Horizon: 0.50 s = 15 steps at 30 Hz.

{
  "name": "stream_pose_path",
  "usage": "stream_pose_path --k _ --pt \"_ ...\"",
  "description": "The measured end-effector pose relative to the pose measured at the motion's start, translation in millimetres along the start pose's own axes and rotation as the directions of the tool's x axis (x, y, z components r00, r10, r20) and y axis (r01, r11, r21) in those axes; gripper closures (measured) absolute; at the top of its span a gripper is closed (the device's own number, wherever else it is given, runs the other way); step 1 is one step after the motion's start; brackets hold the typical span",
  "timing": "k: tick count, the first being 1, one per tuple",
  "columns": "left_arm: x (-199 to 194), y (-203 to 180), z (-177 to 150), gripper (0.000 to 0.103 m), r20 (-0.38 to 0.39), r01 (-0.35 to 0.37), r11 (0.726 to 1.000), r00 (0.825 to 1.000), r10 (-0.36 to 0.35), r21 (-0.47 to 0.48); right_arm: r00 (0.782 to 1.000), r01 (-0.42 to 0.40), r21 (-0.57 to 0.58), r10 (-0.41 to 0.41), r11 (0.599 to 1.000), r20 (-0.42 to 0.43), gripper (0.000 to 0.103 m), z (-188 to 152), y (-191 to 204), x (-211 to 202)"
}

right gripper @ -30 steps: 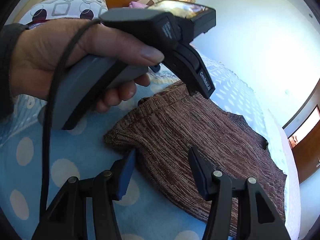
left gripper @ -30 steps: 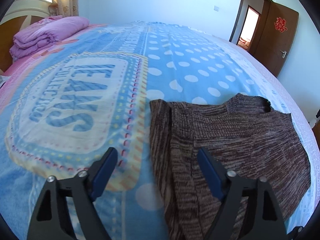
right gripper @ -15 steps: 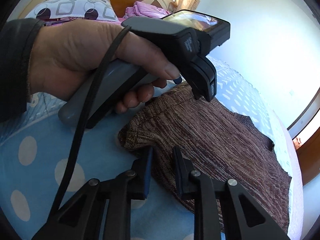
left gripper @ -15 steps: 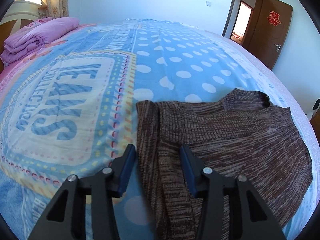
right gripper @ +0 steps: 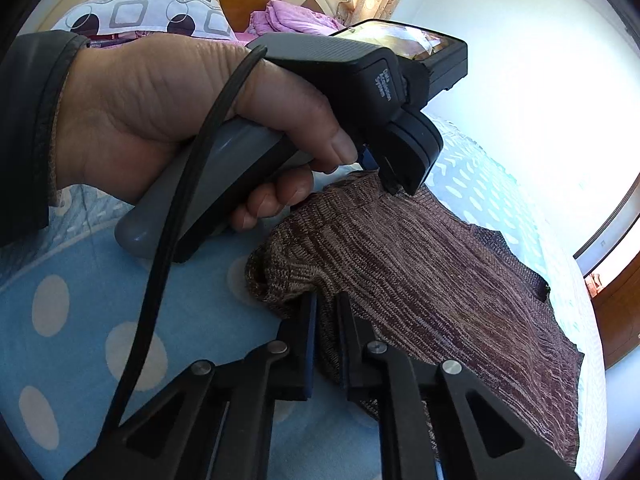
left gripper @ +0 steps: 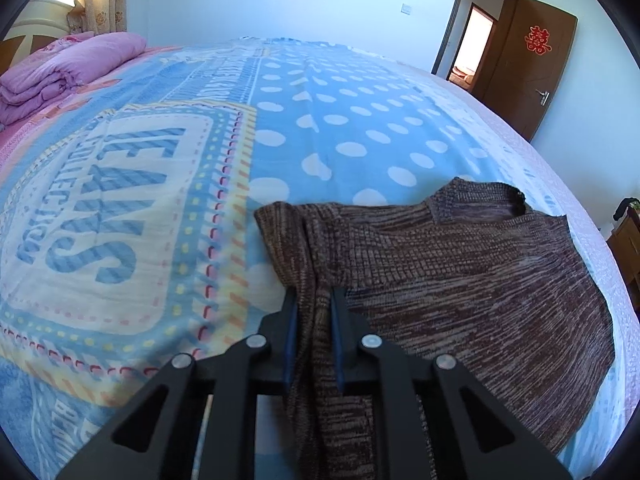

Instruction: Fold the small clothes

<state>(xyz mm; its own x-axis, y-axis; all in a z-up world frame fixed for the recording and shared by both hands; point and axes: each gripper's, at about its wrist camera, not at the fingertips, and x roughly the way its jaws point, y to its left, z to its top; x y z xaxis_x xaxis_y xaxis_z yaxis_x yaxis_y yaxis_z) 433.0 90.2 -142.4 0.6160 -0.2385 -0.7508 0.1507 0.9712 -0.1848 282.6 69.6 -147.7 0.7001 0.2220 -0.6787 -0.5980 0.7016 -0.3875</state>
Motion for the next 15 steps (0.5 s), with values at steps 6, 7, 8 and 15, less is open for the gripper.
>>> stream_pose_path --k 6,7,8,15 --pt "-4 3 6 0.091 -0.033 0.009 0.999 0.999 -0.010 -0.032 0.999 -0.045 0.069 0.044 0.997 0.012 0.098 -2 -20 -3" --pt "-6 3 7 0.091 -0.036 0.017 0.999 0.999 -0.019 -0.041 0.998 -0.057 0.092 0.055 0.994 0.017 0.098 -3 -27 -4" --pt "-9 3 8 0.091 -0.034 0.025 0.999 0.999 -0.027 -0.048 0.998 -0.065 0.109 0.063 0.992 0.024 0.098 -3 -30 -6" --pt "-39 -7 24 0.091 -0.012 0.078 0.995 0.997 -0.079 -0.058 0.992 -0.111 0.213 0.094 0.971 0.087 0.098 -11 -58 -26"
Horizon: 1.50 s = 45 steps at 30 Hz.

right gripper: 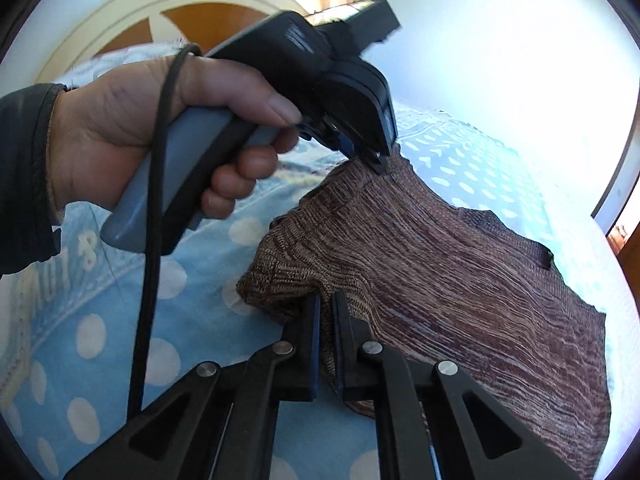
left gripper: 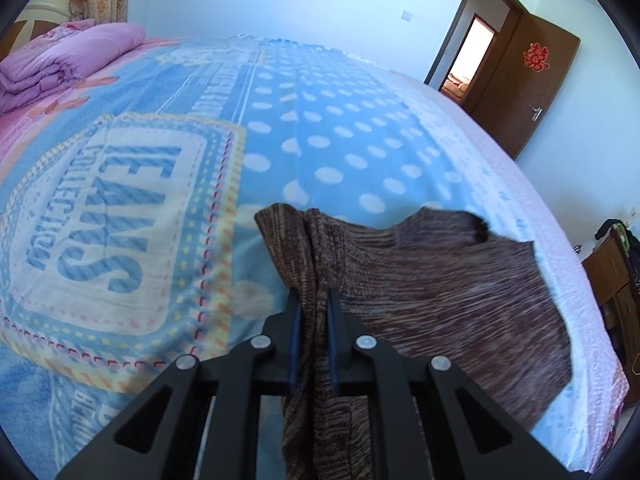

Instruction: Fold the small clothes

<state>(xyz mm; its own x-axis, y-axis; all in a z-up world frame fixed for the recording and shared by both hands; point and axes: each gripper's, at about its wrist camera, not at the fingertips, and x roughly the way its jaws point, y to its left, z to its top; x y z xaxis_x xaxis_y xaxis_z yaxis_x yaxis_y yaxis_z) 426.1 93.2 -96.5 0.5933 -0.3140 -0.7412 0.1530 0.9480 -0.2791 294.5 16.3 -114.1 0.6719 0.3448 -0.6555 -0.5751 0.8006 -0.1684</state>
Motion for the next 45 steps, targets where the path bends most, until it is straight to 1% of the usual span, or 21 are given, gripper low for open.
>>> stream_pose_path --k 5,9,17,20,24,32,36,45 --pt "-14 -26 9 0.092 0.019 0.022 0.999 1.000 -0.022 0.025 0.999 -0.025 0.082 0.022 0.996 0.036 0.098 -4 -22 -16" --pt "-20 -46 16 0.092 0.021 0.050 0.999 0.999 -0.050 0.022 0.998 -0.031 0.136 0.023 0.990 0.056 0.099 -9 -42 -32" --pt "-35 -106 30 0.092 0.051 0.103 0.992 0.993 -0.107 0.079 0.994 -0.045 0.244 0.020 0.969 0.103 0.099 -20 -87 -64" --pt "-34 -128 34 0.092 0.059 0.114 0.988 0.991 -0.120 0.103 0.993 -0.057 0.294 0.024 0.954 0.115 0.099 -28 -106 -76" --pt "-23 -156 37 0.092 0.050 0.141 0.983 0.988 -0.148 0.120 0.992 -0.066 0.359 0.024 0.931 0.121 0.099 -41 -133 -86" --pt "7 -211 34 0.092 0.006 0.197 0.968 0.980 -0.201 0.154 0.994 -0.077 0.504 0.025 0.860 0.109 0.099 -80 -184 -105" --pt "26 -236 31 0.092 -0.025 0.208 0.962 0.978 -0.207 0.175 0.994 -0.086 0.566 0.036 0.820 0.099 0.099 -97 -203 -112" --pt "61 -275 20 0.092 -0.094 0.223 0.953 0.974 -0.208 0.202 0.997 -0.080 0.682 0.053 0.727 0.061 0.099 -136 -238 -118"
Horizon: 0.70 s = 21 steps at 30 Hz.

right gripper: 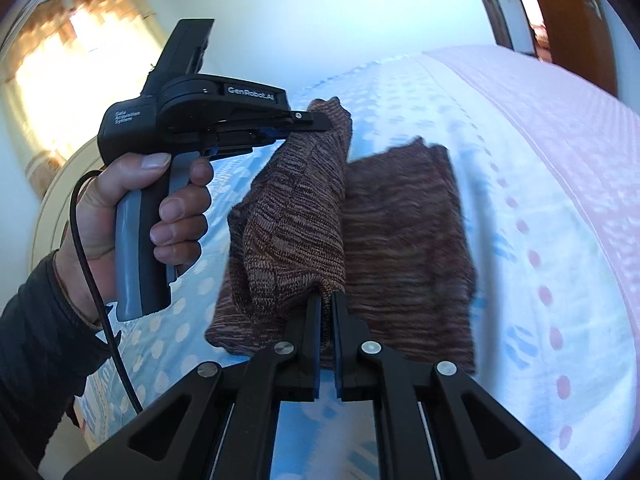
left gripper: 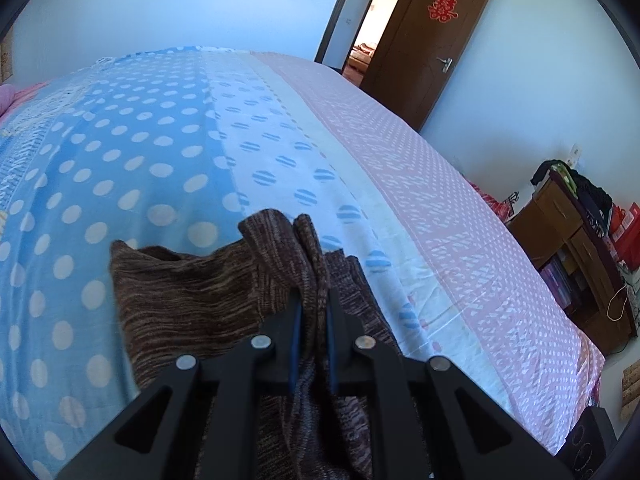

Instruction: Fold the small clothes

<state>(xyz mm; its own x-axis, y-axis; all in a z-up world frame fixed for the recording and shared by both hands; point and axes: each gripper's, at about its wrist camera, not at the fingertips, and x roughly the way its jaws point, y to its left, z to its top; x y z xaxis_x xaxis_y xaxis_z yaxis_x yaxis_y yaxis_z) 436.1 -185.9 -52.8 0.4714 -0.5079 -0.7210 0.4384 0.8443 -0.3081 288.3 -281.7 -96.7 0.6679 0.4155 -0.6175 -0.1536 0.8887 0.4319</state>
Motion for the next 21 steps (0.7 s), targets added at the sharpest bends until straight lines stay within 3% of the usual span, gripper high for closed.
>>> stream_pose_path --k 5,9,11,13,15,17,20,21 --pt "20 -19 -3 0.092 -0.019 -0.007 0.999 1.000 0.007 0.033 1.000 0.012 0.055 -0.012 0.998 -0.002 0.099 -8 -18 -6" --pt "29 -34 -11 0.088 -0.015 -0.073 0.993 0.997 0.075 0.087 1.000 0.023 0.102 -0.022 0.995 -0.011 0.099 -13 -34 -8" --pt "20 -38 -16 0.087 0.006 -0.055 0.992 0.998 0.055 0.114 1.000 0.013 0.140 -0.009 0.990 -0.029 0.099 -16 -44 -8" --pt "2 -42 -24 0.075 0.051 -0.075 0.984 0.996 0.067 0.163 0.999 0.022 0.153 -0.017 0.988 -0.033 0.099 -18 -50 -11" --pt "-15 -40 -35 0.051 0.091 -0.090 0.976 0.993 0.073 0.197 0.999 0.026 0.184 -0.020 0.983 -0.035 0.099 -21 -56 -16" --pt "-35 -29 -55 0.039 0.133 -0.144 0.967 0.984 0.118 0.209 0.999 0.050 0.203 -0.048 0.978 -0.018 0.099 -22 -61 -26" --pt "-42 -11 -81 0.039 0.131 -0.228 0.947 0.970 0.203 0.225 0.990 0.130 0.209 -0.137 0.969 0.019 0.090 -23 -66 -40" --pt "-43 -3 -93 0.039 0.131 -0.263 0.937 0.962 0.238 0.230 0.984 0.159 0.206 -0.172 0.966 0.048 0.075 -22 -65 -45"
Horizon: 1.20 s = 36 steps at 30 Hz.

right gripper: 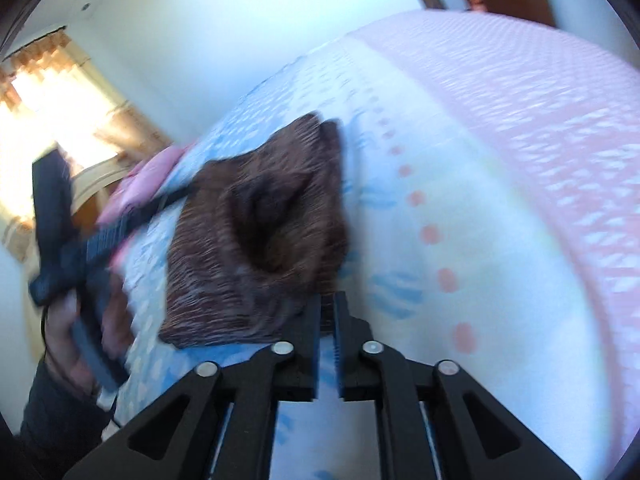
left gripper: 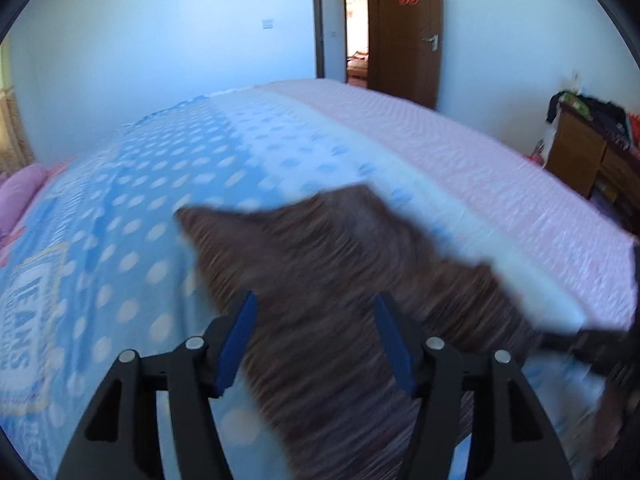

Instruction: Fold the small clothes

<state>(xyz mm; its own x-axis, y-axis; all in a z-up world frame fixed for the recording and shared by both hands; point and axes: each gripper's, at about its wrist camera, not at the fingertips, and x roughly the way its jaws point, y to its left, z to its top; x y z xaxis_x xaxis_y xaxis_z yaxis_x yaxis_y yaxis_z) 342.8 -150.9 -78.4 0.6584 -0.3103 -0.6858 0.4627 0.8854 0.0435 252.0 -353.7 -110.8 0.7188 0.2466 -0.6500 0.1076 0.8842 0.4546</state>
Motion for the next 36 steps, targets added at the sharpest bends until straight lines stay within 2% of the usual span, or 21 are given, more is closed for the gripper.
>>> stream_pose_path --k 1,4,7,8,9,10,11,12,14,16,19,20,21,22,23,25,27,30,31,34,36 --pt "-1 4 -12 0.039 -0.005 -0.024 1.000 1.000 0.024 0.006 0.998 0.026 -0.017 -0.025 1.000 0.055 0.068 3 5 -8" --pt "6 16 -38 0.038 -0.027 -0.030 0.999 0.999 0.029 -0.023 0.994 0.005 -0.103 0.007 0.995 0.111 0.069 12 34 -16" --pt "13 25 -49 0.032 -0.045 0.007 0.996 0.999 -0.011 -0.094 0.999 -0.024 -0.227 0.033 0.974 0.038 0.069 20 72 7" --pt "13 24 -49 0.030 -0.045 0.007 0.995 0.999 -0.012 -0.099 1.000 -0.003 -0.238 0.005 0.971 0.006 0.069 22 77 22" --pt "13 25 -50 0.030 -0.048 0.009 0.995 0.999 -0.014 -0.100 0.998 0.059 -0.238 -0.062 0.969 -0.007 0.071 23 76 34" --pt "15 25 -50 0.030 -0.060 0.011 0.995 0.998 -0.017 -0.095 0.994 0.101 -0.220 -0.108 0.970 -0.018 0.095 24 72 41" --pt "15 26 -51 0.028 -0.064 0.012 0.996 0.998 -0.018 -0.093 0.992 0.100 -0.170 -0.111 0.980 -0.053 0.100 22 61 47" --pt "15 27 -53 0.025 -0.067 0.015 0.995 0.998 -0.021 -0.095 0.991 0.087 -0.118 -0.098 0.989 -0.089 0.100 17 50 49" --pt "13 29 -60 0.025 -0.077 0.030 0.994 0.996 -0.038 -0.107 0.992 0.060 -0.094 -0.070 0.994 -0.102 0.101 2 35 42" --pt "11 34 -64 0.021 -0.072 0.051 0.990 0.996 -0.061 -0.134 0.992 0.083 -0.151 -0.096 0.985 -0.087 0.101 -10 38 33" --pt "9 37 -67 0.019 -0.068 0.045 0.986 0.996 -0.057 -0.163 0.988 0.111 -0.205 -0.131 0.972 -0.084 0.101 -5 49 29" --pt "10 38 -67 0.016 -0.079 0.041 0.982 0.995 -0.057 -0.182 0.987 0.133 -0.223 -0.149 0.966 -0.056 0.098 0 54 27" --pt "13 42 -68 0.011 -0.096 0.036 0.977 0.994 -0.057 -0.209 0.985 0.163 -0.229 -0.172 0.960 -0.022 0.091 6 58 29" --pt "14 45 -70 0.009 -0.109 0.028 0.970 0.992 -0.056 -0.242 0.980 0.196 -0.236 -0.195 0.952 0.028 0.075 16 63 24" --pt "14 48 -72 0.008 -0.110 0.031 0.963 0.992 -0.063 -0.269 0.978 0.206 -0.246 -0.195 0.947 0.069 0.068 26 69 20" --pt "12 51 -75 0.009 -0.095 0.045 0.955 0.993 -0.076 -0.292 0.983 0.179 -0.298 -0.157 0.937 0.098 0.067 44 90 23" --pt "10 51 -78 0.009 -0.088 0.049 0.953 0.993 -0.078 -0.300 0.992 0.127 -0.376 -0.107 0.918 0.074 0.067 60 115 35" --pt "8 50 -80 0.009 -0.079 0.050 0.954 0.994 -0.076 -0.294 0.998 0.046 -0.458 -0.065 0.888 -0.025 0.067 78 152 77" --pt "9 50 -80 0.009 -0.076 0.052 0.954 0.994 -0.077 -0.294 0.997 0.030 -0.484 -0.063 0.874 -0.051 0.072 80 164 93" --pt "8 52 -82 0.009 -0.073 0.056 0.954 0.994 -0.081 -0.294 0.991 0.034 -0.592 -0.105 0.805 -0.085 0.081 75 196 144" --pt "7 51 -82 0.008 -0.073 0.057 0.957 0.994 -0.081 -0.286 0.973 0.074 -0.631 -0.194 0.772 -0.123 0.083 65 206 182"
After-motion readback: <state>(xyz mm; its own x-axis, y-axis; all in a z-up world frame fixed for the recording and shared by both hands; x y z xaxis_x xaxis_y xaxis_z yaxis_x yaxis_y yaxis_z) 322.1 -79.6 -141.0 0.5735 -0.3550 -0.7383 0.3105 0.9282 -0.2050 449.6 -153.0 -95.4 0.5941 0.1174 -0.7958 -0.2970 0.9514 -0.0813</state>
